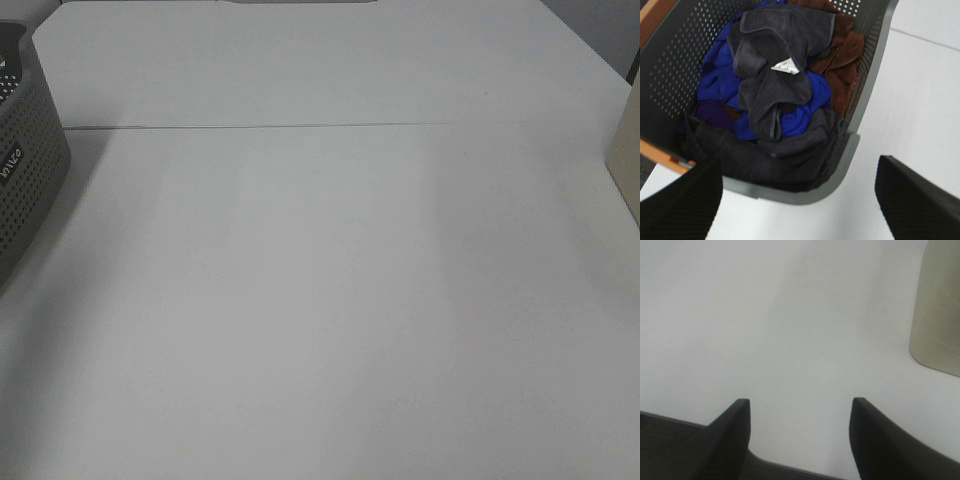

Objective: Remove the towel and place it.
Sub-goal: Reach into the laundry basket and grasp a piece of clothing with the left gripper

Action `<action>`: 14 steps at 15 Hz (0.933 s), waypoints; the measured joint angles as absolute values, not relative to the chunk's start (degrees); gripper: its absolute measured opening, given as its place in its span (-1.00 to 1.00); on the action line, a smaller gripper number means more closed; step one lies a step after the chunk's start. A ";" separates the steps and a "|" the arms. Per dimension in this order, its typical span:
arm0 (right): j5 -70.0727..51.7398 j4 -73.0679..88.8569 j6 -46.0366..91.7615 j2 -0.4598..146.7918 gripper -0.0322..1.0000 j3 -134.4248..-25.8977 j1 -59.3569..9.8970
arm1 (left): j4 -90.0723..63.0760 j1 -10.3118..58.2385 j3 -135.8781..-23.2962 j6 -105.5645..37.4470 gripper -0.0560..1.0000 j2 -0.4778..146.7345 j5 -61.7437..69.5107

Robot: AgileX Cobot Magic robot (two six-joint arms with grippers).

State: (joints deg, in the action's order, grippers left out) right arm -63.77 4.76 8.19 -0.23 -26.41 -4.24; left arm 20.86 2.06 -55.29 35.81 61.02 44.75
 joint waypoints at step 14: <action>-63.77 4.76 8.19 -0.23 0.18 -26.41 -4.24 | 45.89 2.06 -73.40 76.09 0.79 93.45 43.14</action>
State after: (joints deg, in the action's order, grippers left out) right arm -63.77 4.76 8.19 -0.23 -26.41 -4.24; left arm 45.89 2.06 -73.40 76.09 93.45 43.14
